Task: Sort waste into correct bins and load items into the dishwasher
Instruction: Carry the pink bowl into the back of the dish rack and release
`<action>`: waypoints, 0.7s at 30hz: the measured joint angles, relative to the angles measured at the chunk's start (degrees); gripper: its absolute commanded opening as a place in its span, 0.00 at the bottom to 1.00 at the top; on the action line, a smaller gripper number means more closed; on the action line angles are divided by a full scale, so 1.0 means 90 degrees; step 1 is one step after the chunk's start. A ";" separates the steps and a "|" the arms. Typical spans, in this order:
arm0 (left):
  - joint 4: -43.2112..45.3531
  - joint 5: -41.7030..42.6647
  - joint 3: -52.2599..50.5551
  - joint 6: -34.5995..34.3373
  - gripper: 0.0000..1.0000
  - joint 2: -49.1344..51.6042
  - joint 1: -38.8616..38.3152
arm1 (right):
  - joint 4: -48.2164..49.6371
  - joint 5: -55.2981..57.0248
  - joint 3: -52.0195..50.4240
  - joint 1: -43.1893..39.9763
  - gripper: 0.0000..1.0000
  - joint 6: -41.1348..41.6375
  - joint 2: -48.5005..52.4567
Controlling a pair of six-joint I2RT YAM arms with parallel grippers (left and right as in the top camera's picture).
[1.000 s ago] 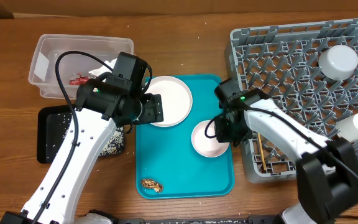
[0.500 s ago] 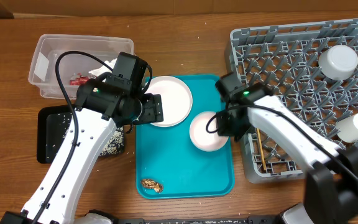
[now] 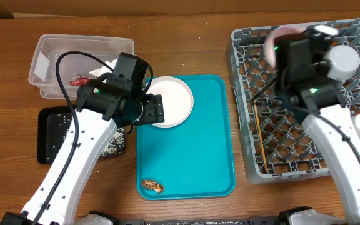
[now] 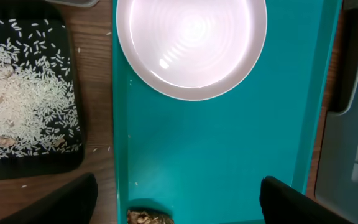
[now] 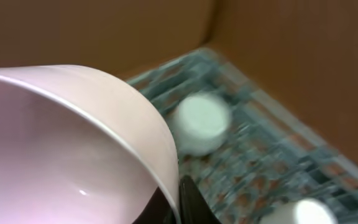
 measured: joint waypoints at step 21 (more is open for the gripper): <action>0.0010 0.0002 0.0000 0.0000 0.88 0.0000 0.0000 | 0.0957 0.1477 -0.0007 -0.1654 0.04 0.0036 0.2776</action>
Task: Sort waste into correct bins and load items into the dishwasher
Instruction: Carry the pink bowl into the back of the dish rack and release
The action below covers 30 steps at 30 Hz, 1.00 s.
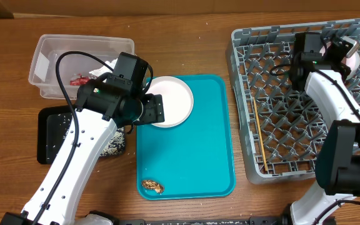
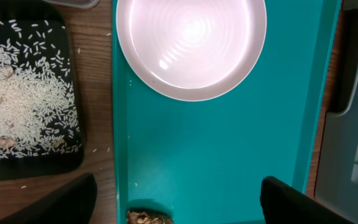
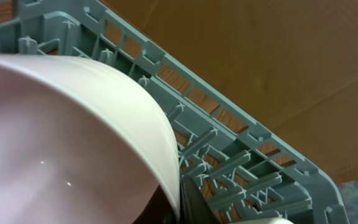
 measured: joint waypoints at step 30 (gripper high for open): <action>-0.0396 0.0000 0.0000 0.0032 1.00 0.0000 0.0000 | -0.3174 -0.3381 0.0270 0.0777 0.79 0.0282 -0.0648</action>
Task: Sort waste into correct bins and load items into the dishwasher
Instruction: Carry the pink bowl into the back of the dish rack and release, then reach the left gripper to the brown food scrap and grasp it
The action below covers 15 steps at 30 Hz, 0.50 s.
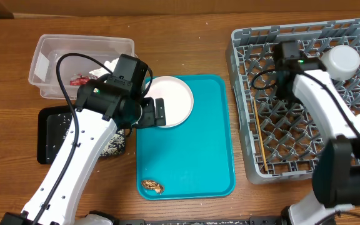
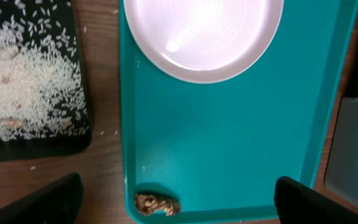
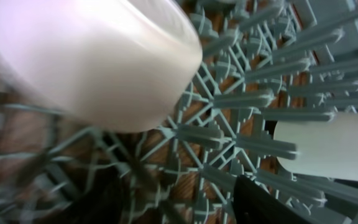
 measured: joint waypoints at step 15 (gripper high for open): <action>-0.0044 0.1151 -0.1350 -0.1654 0.88 0.0002 -0.0350 | -0.1188 -0.2205 0.0413 -0.0083 1.00 0.0007 -0.1877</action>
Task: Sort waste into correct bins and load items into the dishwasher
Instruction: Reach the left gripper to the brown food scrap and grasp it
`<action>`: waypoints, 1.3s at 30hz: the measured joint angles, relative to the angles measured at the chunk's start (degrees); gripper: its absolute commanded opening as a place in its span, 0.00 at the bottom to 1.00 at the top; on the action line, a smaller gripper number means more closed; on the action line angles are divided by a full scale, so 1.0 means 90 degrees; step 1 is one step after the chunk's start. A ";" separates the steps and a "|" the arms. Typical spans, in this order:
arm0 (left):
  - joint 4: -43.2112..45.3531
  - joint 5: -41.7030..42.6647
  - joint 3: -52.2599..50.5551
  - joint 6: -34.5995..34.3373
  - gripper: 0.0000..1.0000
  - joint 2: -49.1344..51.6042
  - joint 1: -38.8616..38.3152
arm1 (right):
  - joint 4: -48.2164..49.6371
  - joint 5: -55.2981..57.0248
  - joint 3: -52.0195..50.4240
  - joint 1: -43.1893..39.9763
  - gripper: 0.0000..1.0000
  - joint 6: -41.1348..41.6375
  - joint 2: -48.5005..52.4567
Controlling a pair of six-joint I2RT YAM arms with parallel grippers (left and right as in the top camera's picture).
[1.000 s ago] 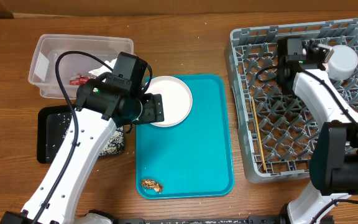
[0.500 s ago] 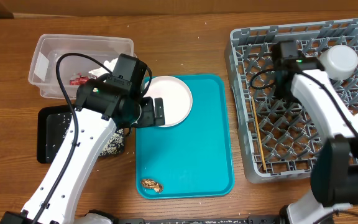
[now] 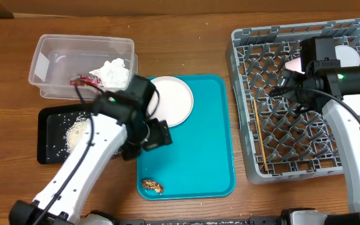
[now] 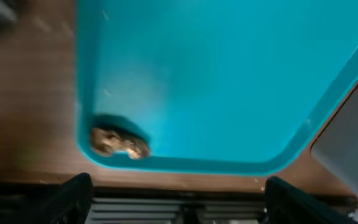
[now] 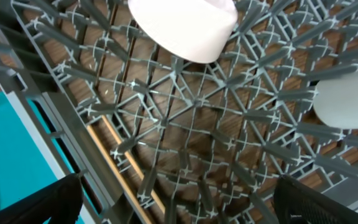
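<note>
A pale pink bowl (image 5: 182, 22) lies in the grey dish rack (image 3: 249, 94), showing beside the right arm (image 3: 294, 64). My right gripper (image 5: 182, 211) hangs open and empty above the rack floor, apart from the bowl. My left gripper (image 4: 179, 208) is open and empty over the front of the teal tray (image 4: 216, 81). A brown food scrap (image 4: 120, 142) lies in the tray's front left corner (image 3: 152, 185). A white plate (image 3: 170, 100) rests at the tray's far end.
A white cup (image 5: 347, 102) and a wooden chopstick (image 3: 259, 134) are in the rack. A clear bin (image 3: 49, 47) with wrappers stands at the back left. In front of it lies a black tray (image 3: 45, 147) with rice.
My left gripper was near the plate and is now over the tray's front, with the scrap in its view. My right gripper has drawn back from the bowl, still open.
My right gripper held the pink bowl above the rack's far side, then lower by the rack wall. Half a second ago the bowl lay in the rack with the gripper open beside it. My left gripper stayed open near the plate, then shifted toward the scrap.
</note>
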 measured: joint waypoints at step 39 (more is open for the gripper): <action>0.1188 -0.0219 -0.2582 -0.2455 0.87 0.0005 -0.1064 | -0.0512 -0.0124 0.0000 0.0002 1.00 0.0007 0.0010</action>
